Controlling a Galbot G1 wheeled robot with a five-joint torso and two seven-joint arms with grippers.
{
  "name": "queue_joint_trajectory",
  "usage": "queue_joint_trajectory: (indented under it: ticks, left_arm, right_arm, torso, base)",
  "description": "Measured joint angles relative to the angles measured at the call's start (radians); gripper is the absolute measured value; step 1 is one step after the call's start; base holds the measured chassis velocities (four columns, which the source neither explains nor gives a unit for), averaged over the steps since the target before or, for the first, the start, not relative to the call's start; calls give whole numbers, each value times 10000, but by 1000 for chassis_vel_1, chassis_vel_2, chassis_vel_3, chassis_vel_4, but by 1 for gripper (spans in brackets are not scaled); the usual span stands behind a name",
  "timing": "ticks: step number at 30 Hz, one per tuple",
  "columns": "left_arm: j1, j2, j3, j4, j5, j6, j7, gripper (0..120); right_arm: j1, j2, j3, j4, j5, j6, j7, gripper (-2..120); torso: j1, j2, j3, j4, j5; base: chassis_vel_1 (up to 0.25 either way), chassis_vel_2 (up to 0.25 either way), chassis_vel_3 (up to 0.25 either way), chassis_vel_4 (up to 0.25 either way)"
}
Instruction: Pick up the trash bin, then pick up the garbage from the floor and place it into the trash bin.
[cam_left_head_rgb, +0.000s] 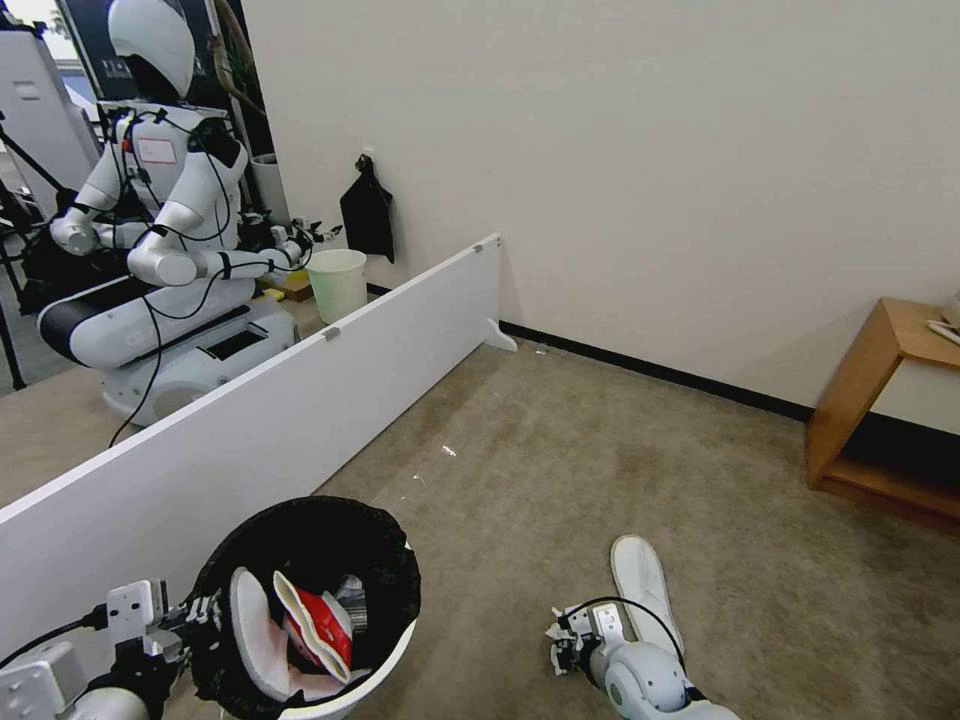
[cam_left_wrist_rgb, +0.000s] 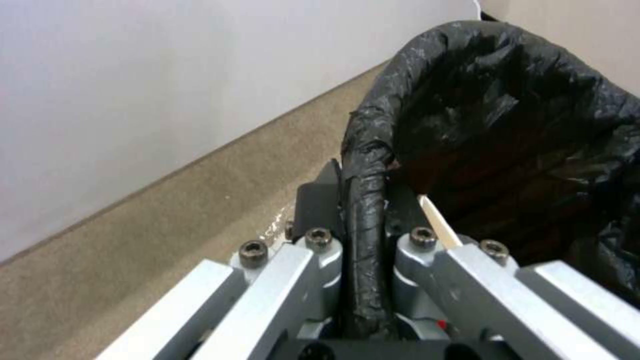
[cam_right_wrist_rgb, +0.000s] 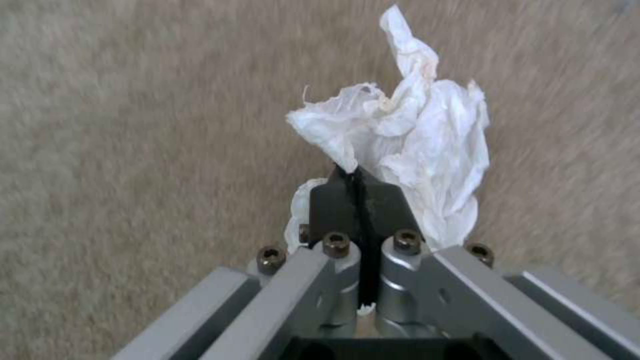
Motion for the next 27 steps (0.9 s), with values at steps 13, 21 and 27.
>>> queue_joint_trajectory:
  ticks: [13, 21, 27]
  left_arm:
    - [-227, 109, 68, 303, -87, 16, -24, 4]
    - [-213, 183, 59, 401, -143, 110, -83, 4]
    - [-237, 211, 62, 431, -140, 158, -108, 4]
  right_arm:
    - [202, -485, 139, 2600, 169, 2013, -534, 0]
    - [876, -905, -174, 4848, 890, 3159, -1459, 0]
    - [2753, -1219, -1431, 6008, 2592, 3464, -1969, 0]
  torso:
    - [0, 0, 0, 1, 0]
    - [0, 0, 0, -1, -1]
    - [0, 0, 0, 2, -2]
  base:
    - [0, 0, 0, 0]
    - [0, 0, 0, 0]
    - [0, 0, 0, 0]
